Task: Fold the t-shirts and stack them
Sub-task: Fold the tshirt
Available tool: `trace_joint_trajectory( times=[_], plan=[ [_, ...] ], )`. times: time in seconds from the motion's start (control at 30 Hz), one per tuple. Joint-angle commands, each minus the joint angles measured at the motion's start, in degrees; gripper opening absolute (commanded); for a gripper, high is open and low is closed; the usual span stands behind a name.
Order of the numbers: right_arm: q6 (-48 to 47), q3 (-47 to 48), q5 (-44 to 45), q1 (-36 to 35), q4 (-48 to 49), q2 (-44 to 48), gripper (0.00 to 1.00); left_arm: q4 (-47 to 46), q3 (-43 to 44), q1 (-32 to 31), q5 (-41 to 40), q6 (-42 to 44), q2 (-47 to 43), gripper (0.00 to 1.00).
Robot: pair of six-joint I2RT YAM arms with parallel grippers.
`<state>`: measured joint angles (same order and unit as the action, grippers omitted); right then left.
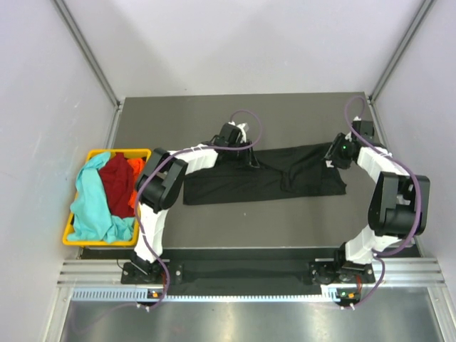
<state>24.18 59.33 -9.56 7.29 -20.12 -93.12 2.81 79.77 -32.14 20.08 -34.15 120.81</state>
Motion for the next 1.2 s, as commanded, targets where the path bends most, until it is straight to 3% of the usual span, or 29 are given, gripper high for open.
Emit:
trace_joint_trajectory(
  times=[0.0, 0.57, 0.93, 1.1, 1.17],
  plan=[
    [-0.1, -0.2, -2.0, 1.8, 4.9, 0.4, 0.41, -2.0, 3.7, -1.3, -1.3, 3.3, 0.8, 0.39],
    [-0.3, -1.9, -3.6, 2.3, 12.8, -5.7, 0.39, 4.5, 8.7, -6.8, -11.8, 13.9, 3.0, 0.41],
    [-0.4, -1.8, -3.6, 2.4, 14.0, -7.4, 0.39, 1.9, 7.1, -7.8, -10.2, 18.8, 3.5, 0.41],
    [-0.4, -1.8, -3.6, 2.6, 14.3, -8.0, 0.38, 1.8, 6.9, -7.8, -9.3, 19.0, 3.8, 0.34],
    [-0.6, -1.8, -3.5, 2.6, 14.5, -8.4, 0.37, 2.3, 6.8, -8.0, -9.4, 19.4, 3.4, 0.22]
  ],
)
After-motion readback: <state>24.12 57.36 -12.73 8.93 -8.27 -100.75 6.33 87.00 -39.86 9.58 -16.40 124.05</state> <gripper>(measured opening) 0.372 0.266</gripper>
